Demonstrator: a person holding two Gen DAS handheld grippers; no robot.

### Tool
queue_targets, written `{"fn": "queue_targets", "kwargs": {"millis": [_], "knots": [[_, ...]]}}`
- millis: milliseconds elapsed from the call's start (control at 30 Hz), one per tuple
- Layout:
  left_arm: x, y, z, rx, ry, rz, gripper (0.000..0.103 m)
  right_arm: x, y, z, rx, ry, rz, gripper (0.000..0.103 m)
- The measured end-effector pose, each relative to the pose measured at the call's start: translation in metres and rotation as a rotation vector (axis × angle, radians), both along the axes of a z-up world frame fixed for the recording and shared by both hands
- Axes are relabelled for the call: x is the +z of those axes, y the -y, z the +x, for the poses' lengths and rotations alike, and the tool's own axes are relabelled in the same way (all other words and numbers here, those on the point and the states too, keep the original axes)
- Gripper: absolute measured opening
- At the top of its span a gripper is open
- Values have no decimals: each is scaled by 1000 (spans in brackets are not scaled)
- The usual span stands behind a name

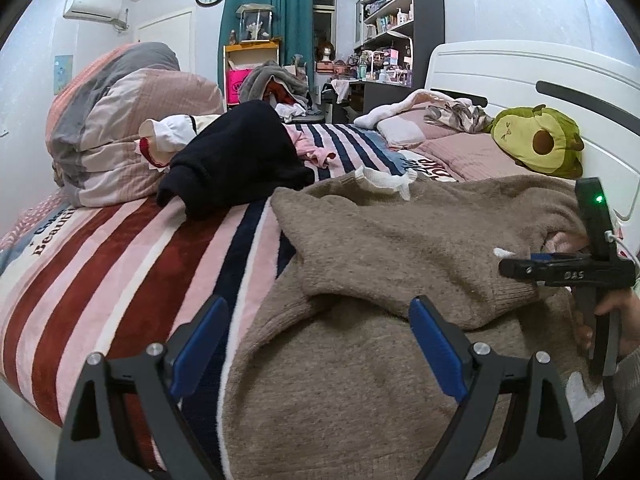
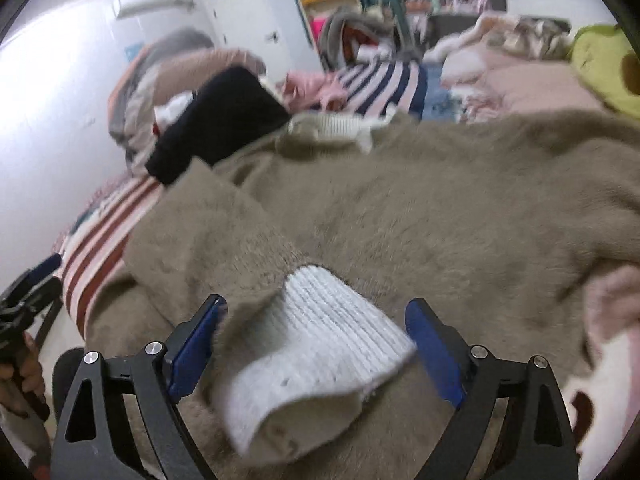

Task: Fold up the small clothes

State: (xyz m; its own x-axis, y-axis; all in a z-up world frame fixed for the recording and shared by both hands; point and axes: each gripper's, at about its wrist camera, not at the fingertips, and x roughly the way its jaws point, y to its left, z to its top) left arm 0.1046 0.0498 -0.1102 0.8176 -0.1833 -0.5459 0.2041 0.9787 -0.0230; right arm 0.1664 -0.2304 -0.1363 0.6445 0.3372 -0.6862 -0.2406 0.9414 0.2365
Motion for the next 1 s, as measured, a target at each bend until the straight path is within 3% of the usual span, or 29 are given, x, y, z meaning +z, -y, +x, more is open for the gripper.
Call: {"fn": "queue_targets", "kwargs": {"millis": [67, 100, 133, 233, 533, 867, 1000], "knots": [[-1, -2, 1, 8, -3, -3, 90, -6, -1, 3, 31, -31, -8, 50], [-2, -3, 2, 12, -7, -6, 90, -7, -1, 1, 42, -38, -5, 24], [-3, -3, 3, 14, -9, -10, 90, -6, 1, -1, 48, -41, 2, 16], [-3, -2, 4, 9, -14, -17, 90, -4, 4, -11, 61, -29, 30, 11], [5, 8, -4, -14, 10, -9, 90, 37, 32, -55, -50, 117, -21, 9], [6, 19, -5, -23, 7, 20, 90, 15, 56, -68, -110, 27, -58, 10], [3, 19, 0, 16, 24, 103, 90, 10, 58, -70, -132, 26, -94, 10]]}}
